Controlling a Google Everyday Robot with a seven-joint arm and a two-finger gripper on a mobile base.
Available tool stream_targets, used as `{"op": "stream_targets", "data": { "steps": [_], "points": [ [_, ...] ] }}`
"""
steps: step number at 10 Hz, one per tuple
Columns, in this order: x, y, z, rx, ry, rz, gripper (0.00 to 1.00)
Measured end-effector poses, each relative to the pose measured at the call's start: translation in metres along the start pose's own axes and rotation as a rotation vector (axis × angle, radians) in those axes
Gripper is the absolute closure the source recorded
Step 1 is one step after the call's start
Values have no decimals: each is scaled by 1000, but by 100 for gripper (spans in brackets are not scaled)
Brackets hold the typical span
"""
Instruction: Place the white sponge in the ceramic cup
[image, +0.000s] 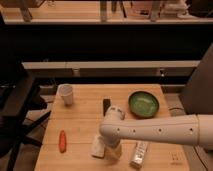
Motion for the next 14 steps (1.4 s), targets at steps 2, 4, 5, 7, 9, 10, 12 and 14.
{"op": "stream_targets", "data": {
  "steps": [2,4,5,7,9,10,12,14],
  "points": [
    [1,-2,3,4,4,1,20],
    [0,-3,6,3,6,0,20],
    [1,-5,8,5,9,1,22],
    [1,-7,12,6,11,1,33],
    [2,-9,14,9,16,0,38],
    [2,-10,15,11,16,1,44],
    [4,-10,12,9,16,10,62],
    [9,-8,5,11,19,17,82]
  ]
}}
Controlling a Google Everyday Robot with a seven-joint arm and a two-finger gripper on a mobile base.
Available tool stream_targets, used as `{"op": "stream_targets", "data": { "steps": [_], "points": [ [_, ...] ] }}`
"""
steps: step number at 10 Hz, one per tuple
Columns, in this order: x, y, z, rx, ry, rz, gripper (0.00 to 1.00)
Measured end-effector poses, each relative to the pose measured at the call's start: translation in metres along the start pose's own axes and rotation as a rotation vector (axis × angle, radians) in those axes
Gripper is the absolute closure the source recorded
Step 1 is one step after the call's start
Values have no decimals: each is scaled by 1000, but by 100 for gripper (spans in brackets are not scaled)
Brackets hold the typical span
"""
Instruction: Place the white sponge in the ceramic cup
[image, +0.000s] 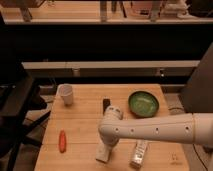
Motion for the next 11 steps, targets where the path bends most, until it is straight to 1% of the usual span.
{"op": "stream_targets", "data": {
  "steps": [1,2,4,5,6,7,8,9,10,11],
  "points": [
    [3,-3,-4,7,5,1,92],
    [6,-7,-7,13,6,1,98],
    [11,-11,-17,18,7,2,99],
    [12,-10,-21,19,5,3,96],
    [13,-10,-22,21,1,4,84],
    [12,-8,-19,17,0,3,76],
    [9,-7,-13,20,-1,1,67],
    [6,-5,-6,23,-5,1,56],
    [7,-4,-5,24,-6,2,43],
    [7,-3,-8,25,-9,3,36]
  ]
}}
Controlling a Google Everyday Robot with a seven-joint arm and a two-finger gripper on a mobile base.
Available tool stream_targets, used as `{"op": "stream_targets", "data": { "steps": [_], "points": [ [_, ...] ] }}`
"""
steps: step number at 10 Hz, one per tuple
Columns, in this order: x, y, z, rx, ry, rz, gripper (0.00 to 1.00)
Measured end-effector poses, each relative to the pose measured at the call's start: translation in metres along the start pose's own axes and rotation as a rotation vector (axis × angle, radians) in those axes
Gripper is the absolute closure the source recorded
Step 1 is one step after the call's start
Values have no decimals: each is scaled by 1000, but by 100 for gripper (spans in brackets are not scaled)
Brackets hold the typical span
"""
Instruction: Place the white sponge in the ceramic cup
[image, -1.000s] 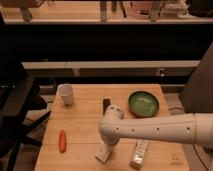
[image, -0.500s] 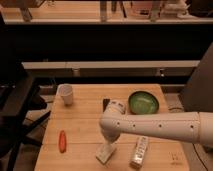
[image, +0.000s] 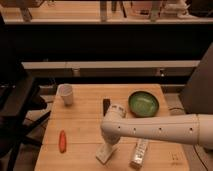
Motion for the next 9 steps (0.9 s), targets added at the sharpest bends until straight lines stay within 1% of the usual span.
{"op": "stream_targets", "data": {
  "steps": [1,2,3,5,6,7,8,9],
  "points": [
    [0,-1,-6,5,-4,1,32],
    [2,0,-8,5,-1,2,33],
    [1,0,-7,4,-2,0,41],
    [1,2,-6,2,-2,-5,54],
    [1,3,-7,6,-4,-5,55],
    [1,3,-8,8,-5,-6,59],
    [4,-2,-14,17,-3,-4,67],
    [12,-8,-24,17,3,-4,76]
  ]
}}
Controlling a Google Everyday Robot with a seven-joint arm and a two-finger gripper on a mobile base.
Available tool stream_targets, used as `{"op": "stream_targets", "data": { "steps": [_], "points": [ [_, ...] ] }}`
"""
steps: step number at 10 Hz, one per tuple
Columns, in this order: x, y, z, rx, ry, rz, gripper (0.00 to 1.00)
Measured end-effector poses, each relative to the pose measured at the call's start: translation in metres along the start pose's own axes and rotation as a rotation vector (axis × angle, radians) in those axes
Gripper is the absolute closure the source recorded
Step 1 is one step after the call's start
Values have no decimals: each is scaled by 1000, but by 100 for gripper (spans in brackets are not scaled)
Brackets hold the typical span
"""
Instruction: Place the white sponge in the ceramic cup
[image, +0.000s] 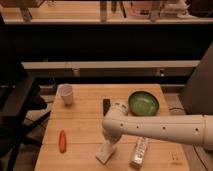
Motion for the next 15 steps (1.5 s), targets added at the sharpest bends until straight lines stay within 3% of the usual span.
{"op": "stream_targets", "data": {
  "steps": [3,5,6,9,15],
  "points": [
    [4,0,-6,-3,5,-4,74],
    [-4,7,1,-3,-8,-14,60],
    [-9,13,6,-4,-17,-27,47],
    [-3,8,4,-3,-25,-44,22],
    [-11,19,12,-1,-38,-52,20]
  ]
}}
